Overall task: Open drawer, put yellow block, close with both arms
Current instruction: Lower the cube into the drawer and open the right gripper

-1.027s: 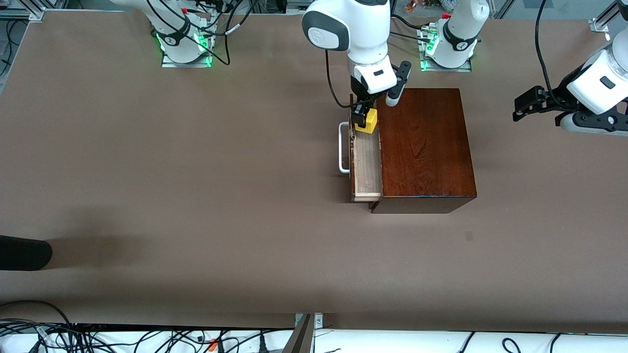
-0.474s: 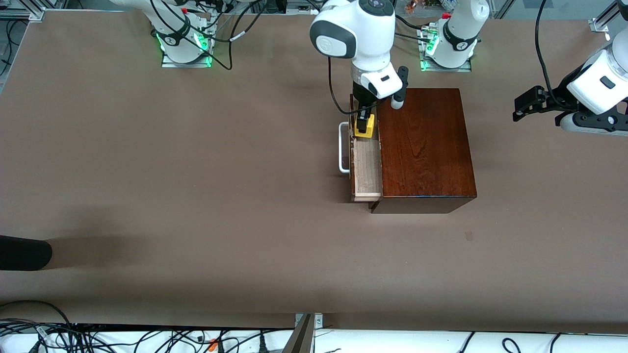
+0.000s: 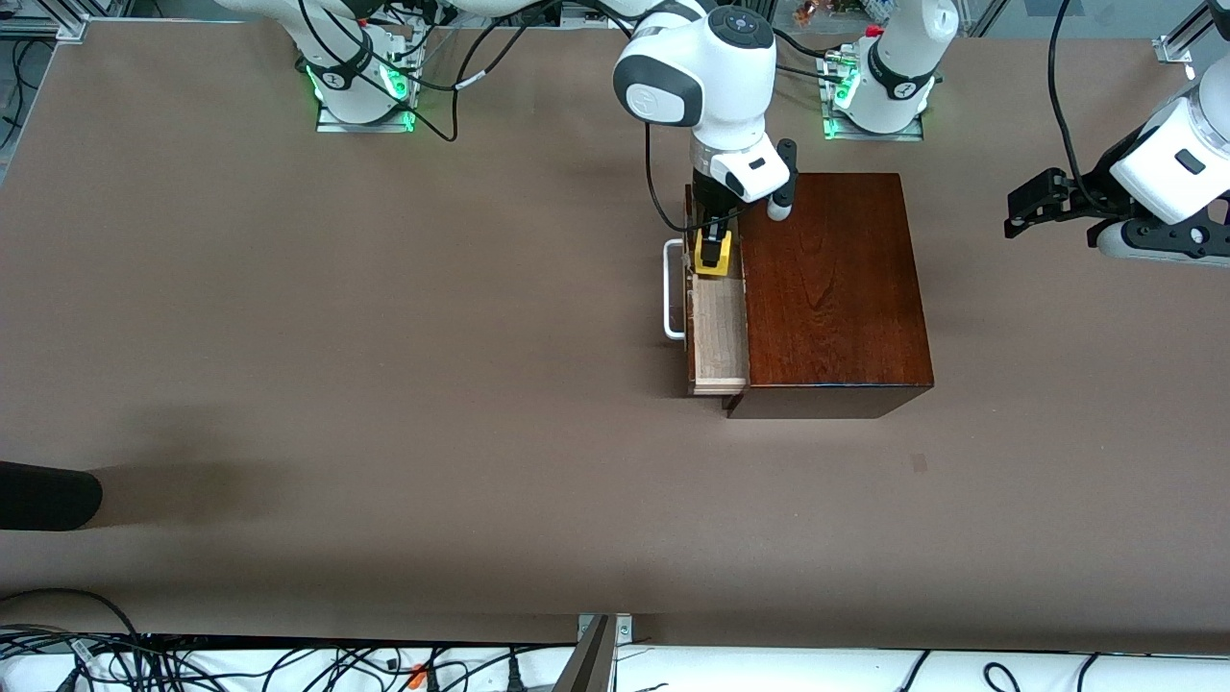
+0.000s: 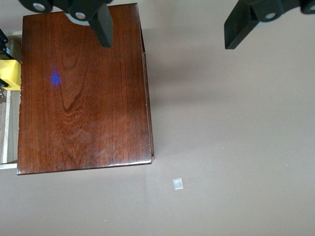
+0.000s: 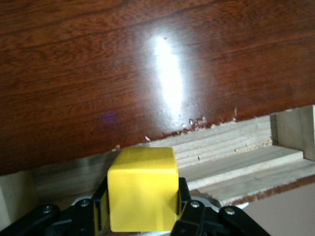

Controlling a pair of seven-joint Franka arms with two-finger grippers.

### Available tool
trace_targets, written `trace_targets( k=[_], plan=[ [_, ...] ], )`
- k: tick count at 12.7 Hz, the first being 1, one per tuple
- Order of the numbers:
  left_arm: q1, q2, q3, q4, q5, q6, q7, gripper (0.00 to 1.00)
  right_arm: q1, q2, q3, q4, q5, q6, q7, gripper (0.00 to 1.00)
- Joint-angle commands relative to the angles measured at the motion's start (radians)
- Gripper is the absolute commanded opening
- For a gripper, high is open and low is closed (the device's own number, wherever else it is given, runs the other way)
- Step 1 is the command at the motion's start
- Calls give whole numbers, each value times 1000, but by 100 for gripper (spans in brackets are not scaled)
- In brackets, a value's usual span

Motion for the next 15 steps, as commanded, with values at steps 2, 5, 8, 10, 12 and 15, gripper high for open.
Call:
trace_targets(
  k=[2, 5, 8, 10, 12, 15],
  plan=[
    [-4, -11, 3, 8, 11, -18, 19, 100, 6, 39, 1, 31, -29, 0, -33, 20],
    [-4, -11, 3, 8, 9, -18, 19, 100, 6, 57, -1, 29, -31, 1, -48, 20],
    [-6, -11, 3, 8, 9, -18, 19, 100, -2, 57, -16, 26, -29, 0, -82, 23],
    [-6, -11, 3, 8, 11, -18, 19, 100, -5, 57, -31, 6, -29, 0, -106, 29],
    [-4, -11, 3, 8, 11, -18, 19, 100, -8, 57, -37, 0, -28, 0, -114, 62],
    [-4, -11, 3, 8, 11, -18, 22, 100, -6, 50, -36, 8, -20, -7, -108, 100]
  ],
)
